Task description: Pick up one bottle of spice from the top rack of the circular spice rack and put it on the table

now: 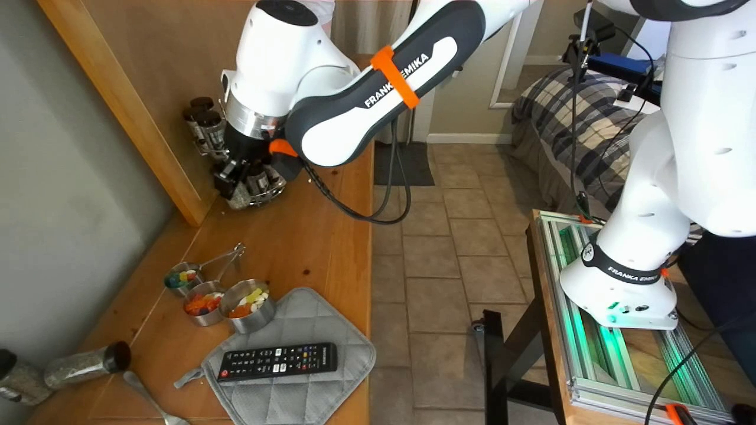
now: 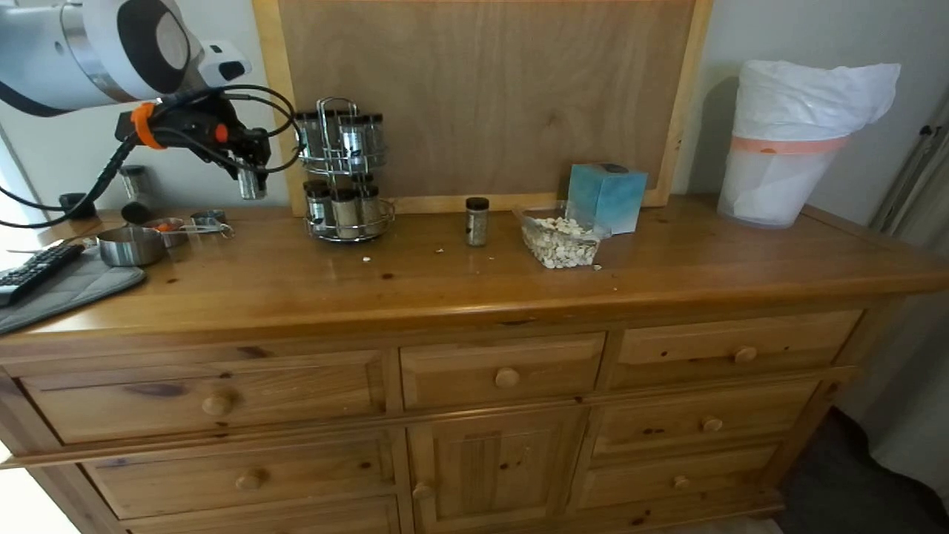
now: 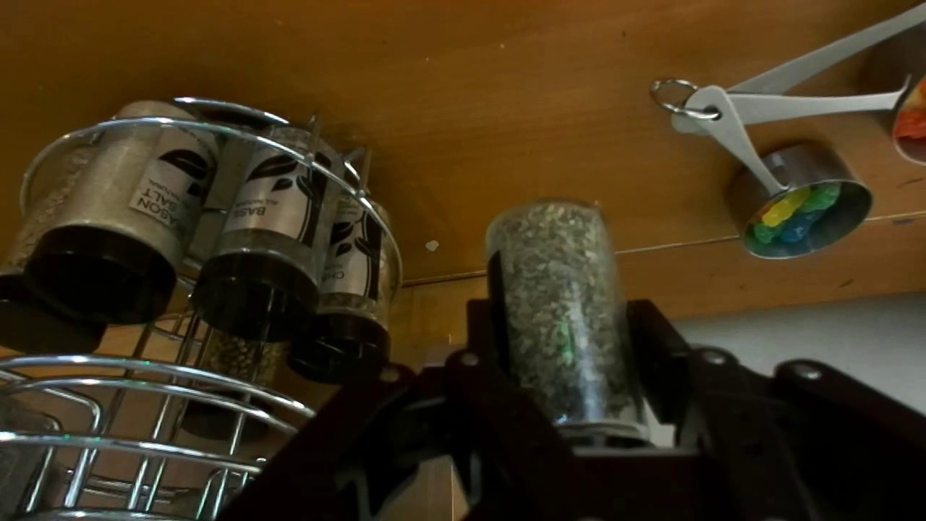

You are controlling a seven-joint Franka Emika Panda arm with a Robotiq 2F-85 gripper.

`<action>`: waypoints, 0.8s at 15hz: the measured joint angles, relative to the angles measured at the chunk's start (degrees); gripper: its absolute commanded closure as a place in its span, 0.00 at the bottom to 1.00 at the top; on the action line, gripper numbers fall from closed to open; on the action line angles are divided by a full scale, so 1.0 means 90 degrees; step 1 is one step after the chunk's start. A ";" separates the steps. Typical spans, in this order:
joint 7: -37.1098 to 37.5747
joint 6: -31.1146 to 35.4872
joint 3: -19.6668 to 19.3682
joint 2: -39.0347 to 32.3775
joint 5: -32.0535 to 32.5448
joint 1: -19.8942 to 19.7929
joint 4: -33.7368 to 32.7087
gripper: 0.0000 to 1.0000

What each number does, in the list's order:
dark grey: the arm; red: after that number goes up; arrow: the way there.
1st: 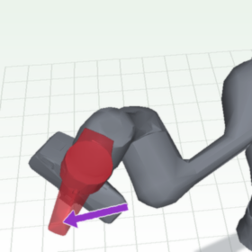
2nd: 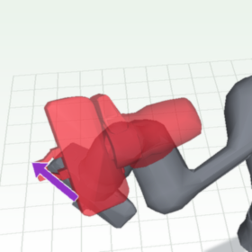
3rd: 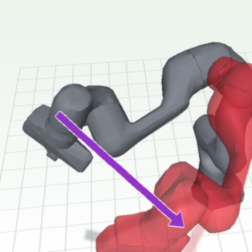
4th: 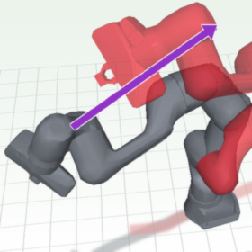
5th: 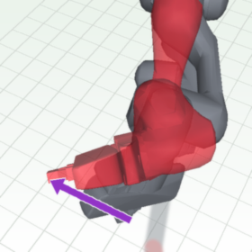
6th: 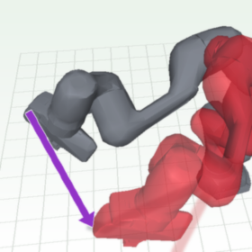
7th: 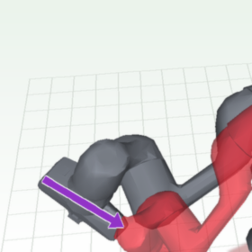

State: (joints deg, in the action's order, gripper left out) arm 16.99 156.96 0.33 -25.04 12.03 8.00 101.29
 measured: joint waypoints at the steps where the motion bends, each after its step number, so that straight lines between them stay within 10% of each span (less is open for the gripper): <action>1: -0.0062 0.0005 0.0021 -0.0011 -0.0071 0.0001 0.0001 0.77; 12: -0.0370 0.1139 -0.0226 -0.0593 -0.0107 0.0325 0.0124 0.77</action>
State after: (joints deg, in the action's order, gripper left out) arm 13.66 167.21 -1.70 -30.38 11.07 10.92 102.41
